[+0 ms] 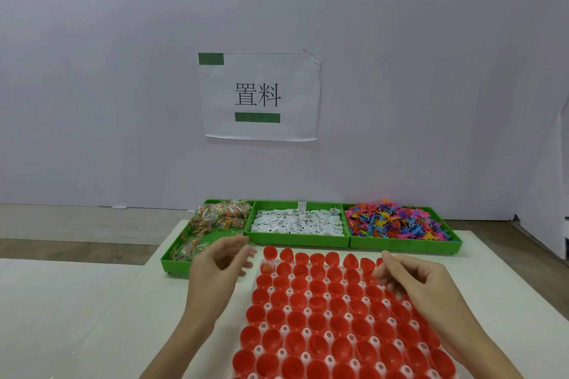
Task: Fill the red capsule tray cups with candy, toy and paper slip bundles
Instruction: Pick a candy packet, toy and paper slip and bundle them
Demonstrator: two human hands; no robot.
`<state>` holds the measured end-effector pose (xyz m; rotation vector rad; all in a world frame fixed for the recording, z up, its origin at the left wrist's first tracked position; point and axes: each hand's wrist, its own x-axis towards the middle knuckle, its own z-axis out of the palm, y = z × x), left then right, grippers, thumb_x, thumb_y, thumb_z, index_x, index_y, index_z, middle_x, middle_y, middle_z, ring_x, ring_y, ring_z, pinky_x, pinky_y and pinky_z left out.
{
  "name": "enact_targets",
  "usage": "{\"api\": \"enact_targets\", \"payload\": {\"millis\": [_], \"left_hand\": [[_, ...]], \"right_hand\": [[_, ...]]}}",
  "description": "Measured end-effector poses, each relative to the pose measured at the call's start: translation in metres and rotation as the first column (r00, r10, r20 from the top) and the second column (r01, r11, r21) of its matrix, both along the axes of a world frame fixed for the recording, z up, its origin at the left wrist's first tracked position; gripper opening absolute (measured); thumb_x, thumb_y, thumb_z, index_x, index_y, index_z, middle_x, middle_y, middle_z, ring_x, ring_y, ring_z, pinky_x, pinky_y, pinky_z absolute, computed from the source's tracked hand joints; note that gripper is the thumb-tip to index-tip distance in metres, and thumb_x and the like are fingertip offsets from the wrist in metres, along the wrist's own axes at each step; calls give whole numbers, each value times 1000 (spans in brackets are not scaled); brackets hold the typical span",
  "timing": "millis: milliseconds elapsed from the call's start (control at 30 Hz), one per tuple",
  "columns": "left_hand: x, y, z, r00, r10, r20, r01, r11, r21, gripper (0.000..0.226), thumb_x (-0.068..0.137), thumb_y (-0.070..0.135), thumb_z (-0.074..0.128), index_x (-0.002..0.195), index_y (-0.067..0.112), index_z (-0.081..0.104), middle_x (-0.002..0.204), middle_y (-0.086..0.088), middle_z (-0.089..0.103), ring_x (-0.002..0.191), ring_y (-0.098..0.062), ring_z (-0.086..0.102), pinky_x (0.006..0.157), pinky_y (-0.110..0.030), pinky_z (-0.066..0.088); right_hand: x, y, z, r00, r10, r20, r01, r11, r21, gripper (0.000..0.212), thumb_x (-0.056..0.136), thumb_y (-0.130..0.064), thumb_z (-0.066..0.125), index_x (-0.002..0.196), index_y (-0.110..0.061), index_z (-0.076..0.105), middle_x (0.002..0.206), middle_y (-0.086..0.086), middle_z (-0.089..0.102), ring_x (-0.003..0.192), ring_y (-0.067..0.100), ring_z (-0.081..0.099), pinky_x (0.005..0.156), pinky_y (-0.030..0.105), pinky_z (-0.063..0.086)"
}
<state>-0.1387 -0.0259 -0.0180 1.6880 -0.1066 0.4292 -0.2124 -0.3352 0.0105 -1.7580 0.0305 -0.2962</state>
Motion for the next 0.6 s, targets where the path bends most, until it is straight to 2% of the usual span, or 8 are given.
{"api": "enact_targets", "payload": {"millis": [133,233,333,400,500,600], "left_hand": [[-10,-6,2,983,-171,-68,158,973,-168,12,88,17,78,96,26,81,85,-8,79,77,-20,75,65,-21,59],[-14,-7,-3,949,-299,-96,268,931,-249,9,83,20,81,92,19,81,88,-14,78,81,-29,76,68,-23,59],[-12,-8,-11,927,-361,-96,324,905,-276,18,77,23,84,91,12,80,91,-19,77,84,-35,76,71,-26,61],[-8,-7,-14,926,-369,-78,335,899,-281,20,76,24,85,90,11,79,91,-19,77,85,-36,76,73,-28,62],[-2,0,-12,927,-372,-46,345,896,-280,24,76,27,85,90,10,78,94,-19,77,88,-37,76,75,-31,63],[1,7,-11,934,-355,-39,330,899,-289,21,77,26,85,92,11,78,94,-18,77,88,-37,76,76,-32,63]], "right_hand": [[0,8,1,1000,11,2,-11,998,-55,31,89,-44,61,78,-24,82,78,5,76,61,10,63,59,17,52],[19,19,6,998,65,-1,-63,966,-251,20,97,-31,64,86,-31,81,82,-3,77,72,12,69,63,15,51],[63,28,15,996,88,-3,-78,858,-507,13,97,-27,67,95,-33,78,80,-13,76,79,0,69,70,9,50],[98,32,20,998,70,-2,-55,763,-644,13,98,-25,67,104,-28,77,89,-15,76,84,-3,67,79,10,50],[146,35,25,999,43,-28,-49,632,-773,19,99,-17,64,112,-14,77,111,-1,76,92,3,64,89,18,48],[176,35,21,996,3,-87,-77,497,-864,15,97,-10,66,103,-6,79,111,5,77,99,14,70,96,29,54]]}}
